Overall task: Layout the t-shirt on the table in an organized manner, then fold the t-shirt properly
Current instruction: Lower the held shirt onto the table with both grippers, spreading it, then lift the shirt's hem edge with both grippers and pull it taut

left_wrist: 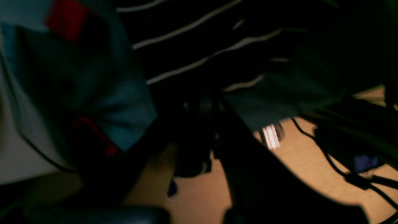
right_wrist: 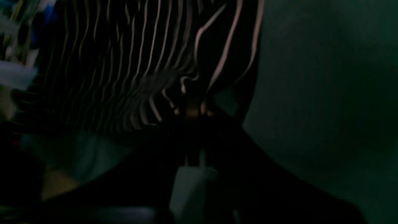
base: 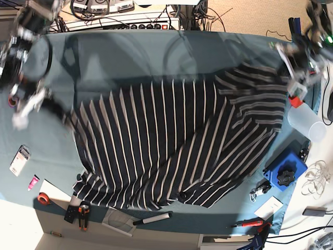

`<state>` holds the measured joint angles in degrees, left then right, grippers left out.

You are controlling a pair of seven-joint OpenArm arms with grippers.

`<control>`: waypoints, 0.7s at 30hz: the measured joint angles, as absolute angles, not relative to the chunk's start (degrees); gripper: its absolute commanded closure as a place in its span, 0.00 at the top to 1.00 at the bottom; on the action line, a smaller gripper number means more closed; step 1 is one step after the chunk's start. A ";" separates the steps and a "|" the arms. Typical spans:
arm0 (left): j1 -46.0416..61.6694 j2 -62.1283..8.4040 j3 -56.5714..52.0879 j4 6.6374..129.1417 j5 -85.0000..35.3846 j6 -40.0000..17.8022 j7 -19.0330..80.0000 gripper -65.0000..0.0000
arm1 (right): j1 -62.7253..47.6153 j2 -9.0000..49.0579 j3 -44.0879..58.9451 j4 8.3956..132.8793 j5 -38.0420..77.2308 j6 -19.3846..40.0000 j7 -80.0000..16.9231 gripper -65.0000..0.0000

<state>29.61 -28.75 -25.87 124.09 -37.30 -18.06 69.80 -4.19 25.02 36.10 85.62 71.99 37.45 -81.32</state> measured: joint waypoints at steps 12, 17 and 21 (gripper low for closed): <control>40.95 -26.92 -25.98 131.17 -36.73 -19.59 69.73 0.00 | -18.98 24.88 55.33 85.65 82.61 39.92 -81.45 0.00; 40.97 -26.96 -25.98 131.20 -36.71 -19.57 70.06 0.00 | -22.44 24.84 56.49 85.65 82.54 39.92 -81.47 0.00; 40.97 -26.96 -25.98 131.22 -36.69 -19.57 70.04 0.00 | -23.03 24.73 56.47 85.62 82.50 39.92 -81.43 0.00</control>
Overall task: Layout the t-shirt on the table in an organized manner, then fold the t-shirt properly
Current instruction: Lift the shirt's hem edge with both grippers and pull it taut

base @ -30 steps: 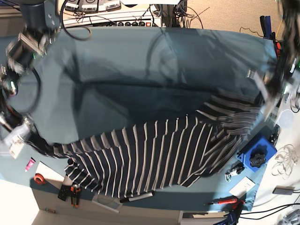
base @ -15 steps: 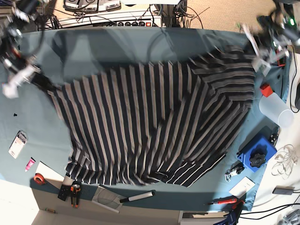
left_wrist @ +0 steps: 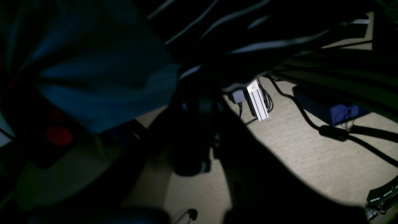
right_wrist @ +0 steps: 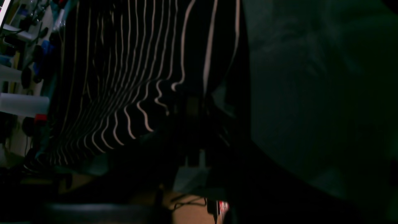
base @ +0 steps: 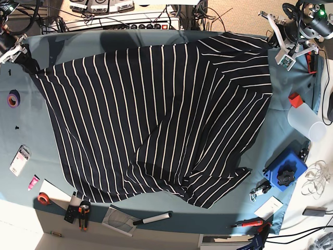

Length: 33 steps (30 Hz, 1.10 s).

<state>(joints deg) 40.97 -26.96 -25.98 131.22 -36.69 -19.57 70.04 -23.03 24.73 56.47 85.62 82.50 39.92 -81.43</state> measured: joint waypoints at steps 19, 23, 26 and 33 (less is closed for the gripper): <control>41.80 -26.87 -25.96 134.04 -31.07 -17.58 65.98 0.00 | -22.63 24.71 56.47 85.67 80.23 39.94 -81.49 0.00; 39.46 -26.87 -25.96 134.19 -31.07 -19.09 59.81 0.00 | -20.95 24.69 56.49 85.67 79.72 39.92 -81.54 0.00; 36.88 -26.87 -25.96 134.19 -31.33 -21.08 57.23 0.00 | -17.76 24.62 56.47 85.69 77.06 39.94 -81.23 0.00; 32.21 -26.85 -25.96 132.49 -32.56 -21.54 53.34 0.00 | -11.20 24.64 49.87 85.73 63.33 39.94 -81.06 0.00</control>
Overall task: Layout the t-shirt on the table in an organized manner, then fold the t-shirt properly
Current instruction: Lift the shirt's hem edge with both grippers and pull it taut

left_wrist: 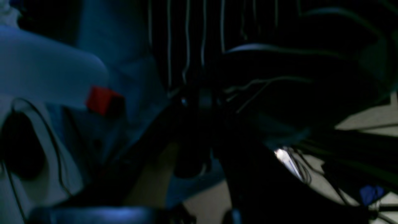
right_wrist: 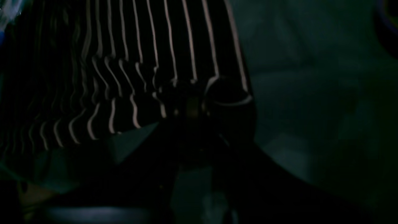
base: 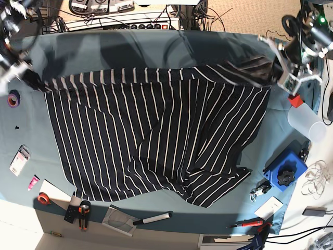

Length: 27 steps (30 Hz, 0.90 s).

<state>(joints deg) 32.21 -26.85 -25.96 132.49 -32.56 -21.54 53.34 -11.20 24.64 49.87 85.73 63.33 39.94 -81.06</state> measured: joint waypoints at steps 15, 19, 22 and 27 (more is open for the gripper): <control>15.53 -26.98 -15.44 119.74 -29.28 -28.08 51.79 0.00 | -7.92 24.80 36.67 85.73 44.71 38.87 -69.32 0.00; 10.31 -27.03 -10.46 114.87 -22.92 -23.73 49.08 0.00 | -5.89 24.73 36.62 85.73 40.66 38.87 -65.60 0.00; 5.91 -27.00 -7.46 110.80 -22.70 -23.92 48.82 0.00 | -4.25 24.71 36.62 85.73 38.30 38.83 -63.90 0.00; 1.15 -27.00 -3.79 104.73 -22.68 -24.23 48.84 0.00 | -2.46 24.71 36.62 85.71 34.63 36.21 -60.12 0.00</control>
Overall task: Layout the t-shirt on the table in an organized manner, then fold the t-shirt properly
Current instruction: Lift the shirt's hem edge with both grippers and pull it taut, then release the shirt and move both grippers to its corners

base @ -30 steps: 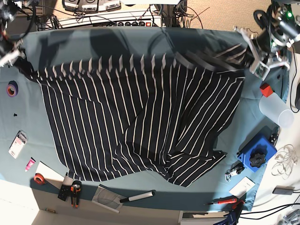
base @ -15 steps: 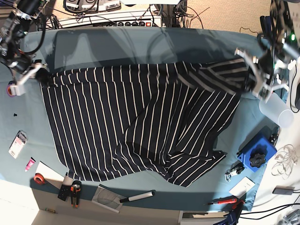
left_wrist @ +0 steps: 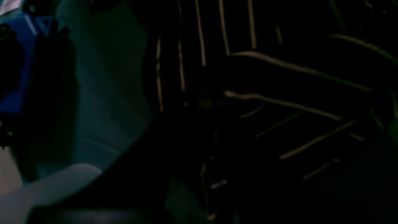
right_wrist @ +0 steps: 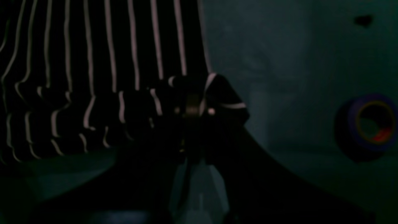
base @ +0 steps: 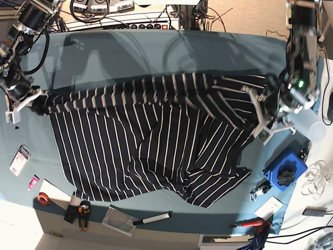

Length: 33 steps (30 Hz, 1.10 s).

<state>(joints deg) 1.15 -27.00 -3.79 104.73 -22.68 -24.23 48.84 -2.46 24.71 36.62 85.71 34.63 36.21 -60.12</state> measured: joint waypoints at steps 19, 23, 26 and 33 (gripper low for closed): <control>-0.84 -27.00 -2.81 102.56 -22.06 -14.13 44.93 0.45 | 0.49 24.77 36.67 85.71 34.52 36.03 -58.46 0.34; -0.84 -27.00 -2.79 102.56 -19.00 -11.35 45.10 0.45 | 3.84 24.77 36.71 85.71 34.72 36.01 -58.43 0.34; -0.84 -27.00 -2.79 102.59 -18.87 -10.26 47.35 0.45 | 6.02 24.75 36.73 85.60 34.70 36.03 -57.80 0.34; -0.84 -27.00 -2.79 104.97 -18.85 -10.26 51.88 0.45 | 10.96 24.86 36.73 85.56 34.94 36.01 -59.81 0.34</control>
<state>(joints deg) -0.84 -27.00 -2.79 104.97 -18.85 -10.26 51.88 10.96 24.86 36.73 85.56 34.94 36.01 -59.81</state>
